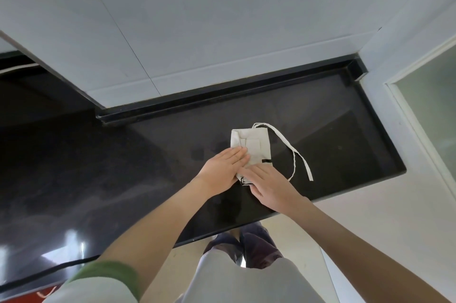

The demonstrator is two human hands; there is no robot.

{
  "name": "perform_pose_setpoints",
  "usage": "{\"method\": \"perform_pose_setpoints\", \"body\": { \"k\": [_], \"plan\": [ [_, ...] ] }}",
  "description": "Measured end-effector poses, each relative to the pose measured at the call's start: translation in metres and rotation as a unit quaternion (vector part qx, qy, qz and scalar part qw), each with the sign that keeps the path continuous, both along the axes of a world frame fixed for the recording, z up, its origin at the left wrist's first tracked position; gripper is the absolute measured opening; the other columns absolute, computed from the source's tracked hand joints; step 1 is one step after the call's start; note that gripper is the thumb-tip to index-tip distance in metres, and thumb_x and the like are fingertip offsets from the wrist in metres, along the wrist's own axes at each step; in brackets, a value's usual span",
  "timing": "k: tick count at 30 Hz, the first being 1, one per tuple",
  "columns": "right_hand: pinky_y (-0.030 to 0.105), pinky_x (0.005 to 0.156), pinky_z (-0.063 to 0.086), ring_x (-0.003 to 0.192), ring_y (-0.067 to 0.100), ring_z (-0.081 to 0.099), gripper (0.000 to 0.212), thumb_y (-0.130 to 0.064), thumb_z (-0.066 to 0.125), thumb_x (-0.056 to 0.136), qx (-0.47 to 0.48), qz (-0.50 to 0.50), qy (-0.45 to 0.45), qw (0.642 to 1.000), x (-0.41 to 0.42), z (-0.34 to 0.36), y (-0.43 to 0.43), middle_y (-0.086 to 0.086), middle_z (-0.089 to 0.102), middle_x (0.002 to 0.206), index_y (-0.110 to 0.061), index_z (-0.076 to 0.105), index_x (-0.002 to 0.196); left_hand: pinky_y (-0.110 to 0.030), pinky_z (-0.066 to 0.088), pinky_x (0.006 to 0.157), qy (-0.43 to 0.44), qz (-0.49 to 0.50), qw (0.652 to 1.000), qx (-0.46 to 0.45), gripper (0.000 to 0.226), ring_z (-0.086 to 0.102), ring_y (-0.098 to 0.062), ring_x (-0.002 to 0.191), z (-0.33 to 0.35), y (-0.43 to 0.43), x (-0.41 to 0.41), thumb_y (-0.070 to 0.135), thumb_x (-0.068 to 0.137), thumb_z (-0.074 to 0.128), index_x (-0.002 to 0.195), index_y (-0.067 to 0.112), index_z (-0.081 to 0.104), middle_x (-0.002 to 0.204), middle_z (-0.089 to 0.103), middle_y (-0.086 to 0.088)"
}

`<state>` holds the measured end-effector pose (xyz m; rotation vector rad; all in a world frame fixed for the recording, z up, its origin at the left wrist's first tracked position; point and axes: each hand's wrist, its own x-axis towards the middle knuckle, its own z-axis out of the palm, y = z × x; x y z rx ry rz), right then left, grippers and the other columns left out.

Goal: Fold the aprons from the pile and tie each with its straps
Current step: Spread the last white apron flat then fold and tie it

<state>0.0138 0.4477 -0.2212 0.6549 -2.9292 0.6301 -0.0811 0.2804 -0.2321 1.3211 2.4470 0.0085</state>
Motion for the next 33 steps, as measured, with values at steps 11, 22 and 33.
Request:
{"method": "perform_pose_setpoints", "body": {
  "k": [11, 22, 33],
  "plan": [
    [0.017, 0.095, 0.039, 0.113, 0.018, 0.06, 0.029, -0.018, 0.054, 0.098, -0.132, -0.166, -0.247, 0.946, -0.011, 0.013, 0.004, 0.002, 0.064, 0.124, -0.014, 0.062, 0.126, -0.022, 0.044, 0.099, -0.324, 0.273, 0.847, 0.321, 0.064, 0.052, -0.012, 0.118, 0.013, -0.003, -0.001, -0.004, 0.08, 0.061, 0.137, 0.017, 0.04, 0.134, 0.048, 0.001],
    [0.002, 0.083, 0.035, 0.109, 0.014, 0.059, 0.028, -0.011, 0.053, 0.097, -0.163, -0.167, -0.353, 0.906, -0.024, 0.012, 0.018, 0.0, 0.066, 0.119, -0.014, 0.065, 0.122, -0.031, 0.047, 0.095, -0.062, 0.132, 0.966, 0.216, 0.039, 0.053, -0.024, 0.12, 0.004, 0.006, -0.022, 0.025, 0.1, 0.036, 0.129, 0.004, 0.054, 0.138, 0.049, -0.009],
    [0.028, 0.099, 0.021, 0.117, 0.004, 0.044, 0.034, -0.012, 0.04, 0.094, -0.036, -0.061, -0.168, 0.983, -0.016, 0.004, 0.043, -0.017, 0.065, 0.108, -0.032, 0.067, 0.095, -0.042, 0.038, 0.105, 0.026, 0.039, 0.961, 0.273, 0.052, 0.042, -0.021, 0.126, 0.001, -0.004, -0.041, 0.041, 0.088, 0.061, 0.131, 0.013, 0.054, 0.135, 0.053, -0.006]
  ]
}}
